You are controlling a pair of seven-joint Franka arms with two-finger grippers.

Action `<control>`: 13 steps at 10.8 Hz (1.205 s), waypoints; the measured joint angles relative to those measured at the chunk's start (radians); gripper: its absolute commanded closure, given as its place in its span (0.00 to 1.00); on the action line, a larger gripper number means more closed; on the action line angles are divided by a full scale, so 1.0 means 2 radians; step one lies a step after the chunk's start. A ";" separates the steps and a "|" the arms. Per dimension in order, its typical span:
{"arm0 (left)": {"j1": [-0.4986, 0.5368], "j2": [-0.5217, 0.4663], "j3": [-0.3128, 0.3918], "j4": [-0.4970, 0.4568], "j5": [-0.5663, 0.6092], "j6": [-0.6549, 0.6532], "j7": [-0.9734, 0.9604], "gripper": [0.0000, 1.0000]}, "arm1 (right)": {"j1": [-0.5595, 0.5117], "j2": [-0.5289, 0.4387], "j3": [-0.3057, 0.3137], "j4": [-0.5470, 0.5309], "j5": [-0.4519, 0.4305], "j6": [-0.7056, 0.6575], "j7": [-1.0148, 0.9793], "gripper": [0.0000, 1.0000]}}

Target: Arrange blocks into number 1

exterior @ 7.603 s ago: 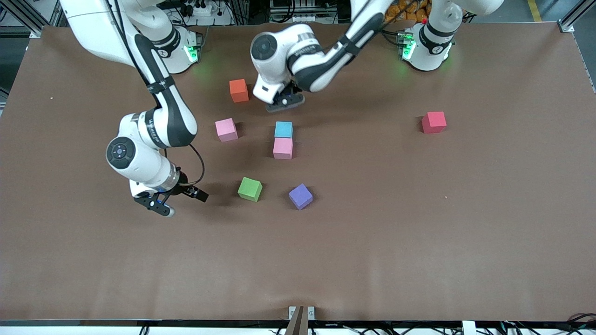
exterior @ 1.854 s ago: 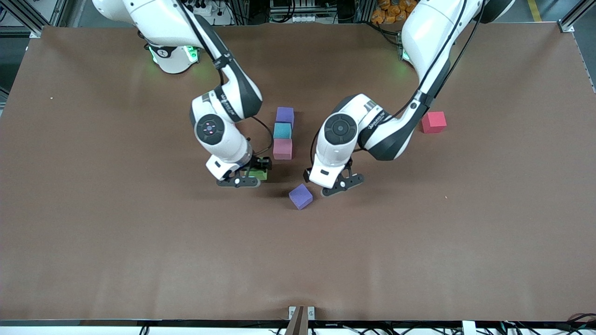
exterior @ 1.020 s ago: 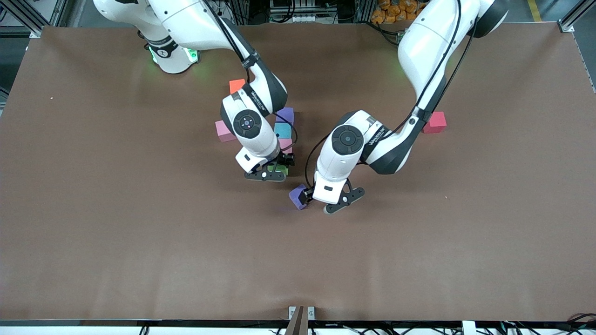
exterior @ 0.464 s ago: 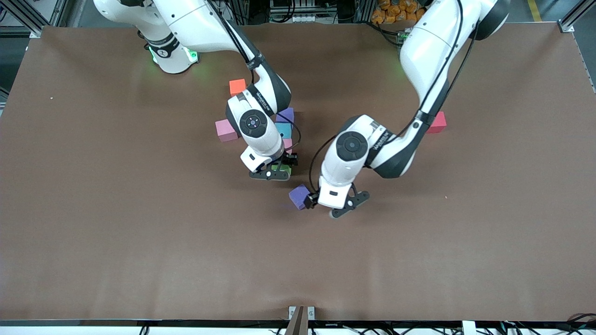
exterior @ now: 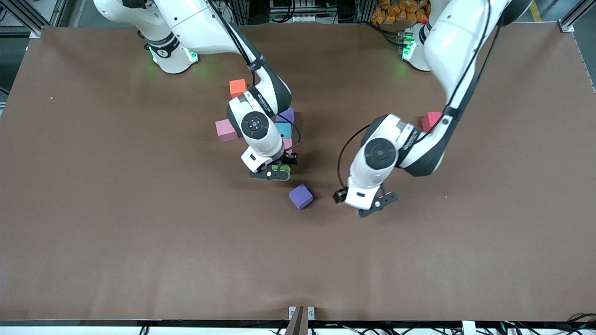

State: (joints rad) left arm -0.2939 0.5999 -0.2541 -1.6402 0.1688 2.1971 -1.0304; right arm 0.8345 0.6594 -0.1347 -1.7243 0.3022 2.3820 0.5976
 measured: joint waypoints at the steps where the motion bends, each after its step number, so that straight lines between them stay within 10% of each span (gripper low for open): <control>1: 0.010 -0.028 0.000 -0.041 0.000 -0.001 0.021 0.00 | 0.000 0.000 0.000 0.001 0.000 0.000 0.000 0.00; 6: 0.065 -0.139 0.000 -0.222 0.000 -0.001 0.143 0.00 | -0.034 -0.050 -0.009 0.005 0.000 -0.037 0.001 0.00; 13: 0.154 -0.209 0.000 -0.338 -0.005 0.008 0.293 0.00 | -0.162 -0.176 -0.011 -0.068 -0.036 -0.131 -0.083 0.00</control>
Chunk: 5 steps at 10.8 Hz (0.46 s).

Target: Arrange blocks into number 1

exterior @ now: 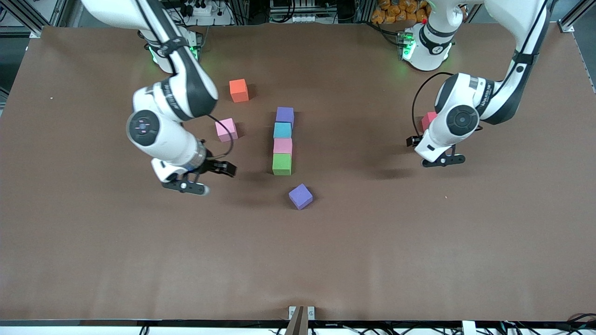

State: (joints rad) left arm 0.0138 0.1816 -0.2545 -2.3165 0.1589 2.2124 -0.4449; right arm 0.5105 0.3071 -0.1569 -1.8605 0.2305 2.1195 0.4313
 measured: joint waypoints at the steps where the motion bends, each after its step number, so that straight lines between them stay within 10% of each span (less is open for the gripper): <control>1: -0.002 0.000 -0.005 0.009 -0.017 0.006 0.000 0.00 | -0.008 -0.010 0.000 -0.010 -0.013 -0.006 -0.007 0.00; 5: -0.059 0.046 -0.035 0.114 -0.061 0.008 -0.101 0.00 | -0.021 -0.020 0.000 -0.016 -0.029 -0.011 -0.027 0.00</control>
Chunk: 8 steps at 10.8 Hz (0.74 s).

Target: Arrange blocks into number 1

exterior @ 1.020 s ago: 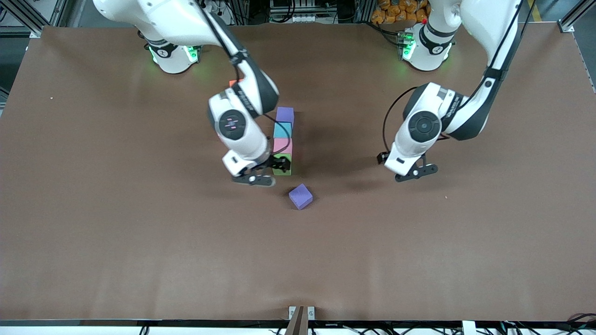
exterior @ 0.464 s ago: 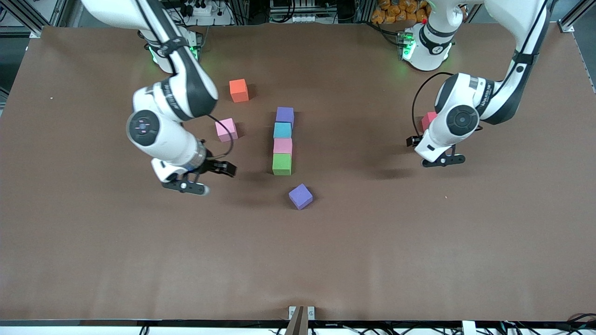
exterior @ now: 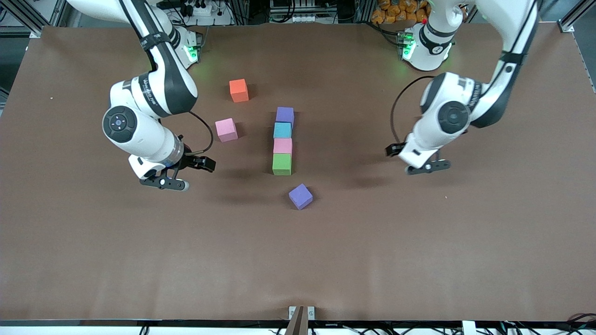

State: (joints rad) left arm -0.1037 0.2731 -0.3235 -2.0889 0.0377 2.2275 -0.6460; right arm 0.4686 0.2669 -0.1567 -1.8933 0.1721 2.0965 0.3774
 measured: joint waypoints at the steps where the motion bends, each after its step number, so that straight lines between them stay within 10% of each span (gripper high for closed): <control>1: -0.024 0.027 -0.001 0.034 0.000 0.000 -0.042 0.00 | -0.004 0.000 0.000 0.000 0.000 0.001 -0.009 0.00; 8: -0.168 0.214 0.031 0.273 0.031 0.001 -0.294 0.00 | -0.063 -0.014 0.000 0.013 -0.034 0.005 -0.078 0.00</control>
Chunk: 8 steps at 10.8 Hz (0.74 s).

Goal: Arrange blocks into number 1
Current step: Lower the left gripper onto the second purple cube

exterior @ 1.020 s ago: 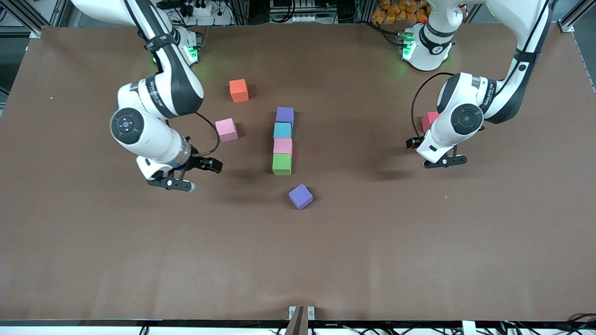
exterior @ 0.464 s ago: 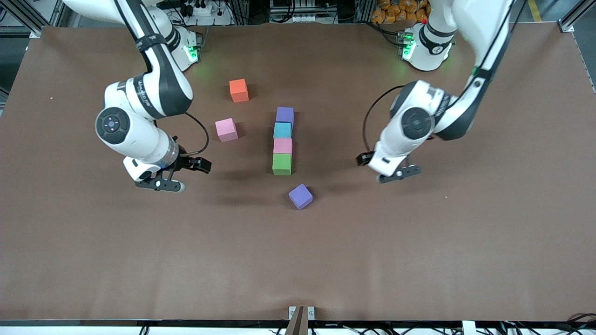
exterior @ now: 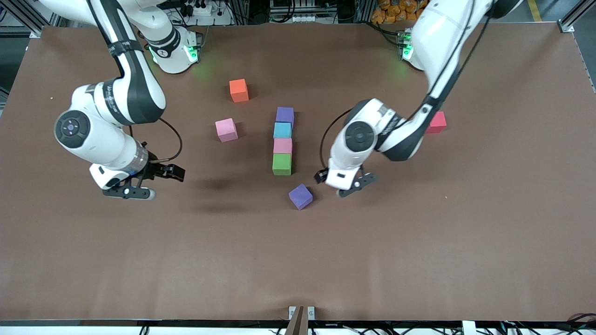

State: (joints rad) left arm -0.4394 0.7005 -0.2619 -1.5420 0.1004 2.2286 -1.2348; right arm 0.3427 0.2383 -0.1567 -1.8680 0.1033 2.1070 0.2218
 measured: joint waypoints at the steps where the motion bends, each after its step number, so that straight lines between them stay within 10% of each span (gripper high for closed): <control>1: -0.022 0.018 0.018 0.026 0.000 0.000 -0.018 0.00 | 0.000 -0.007 0.000 0.000 -0.014 0.000 0.000 0.00; 8: -0.039 0.033 0.039 0.060 -0.101 0.032 -0.115 0.00 | 0.000 -0.013 0.004 0.001 -0.056 0.004 0.000 0.00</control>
State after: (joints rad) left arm -0.5176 0.7660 -0.1838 -1.4229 -0.1023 2.2917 -1.4657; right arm 0.3432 0.2125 -0.1477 -1.8669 -0.0078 2.1143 0.2217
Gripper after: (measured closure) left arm 0.000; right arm 0.000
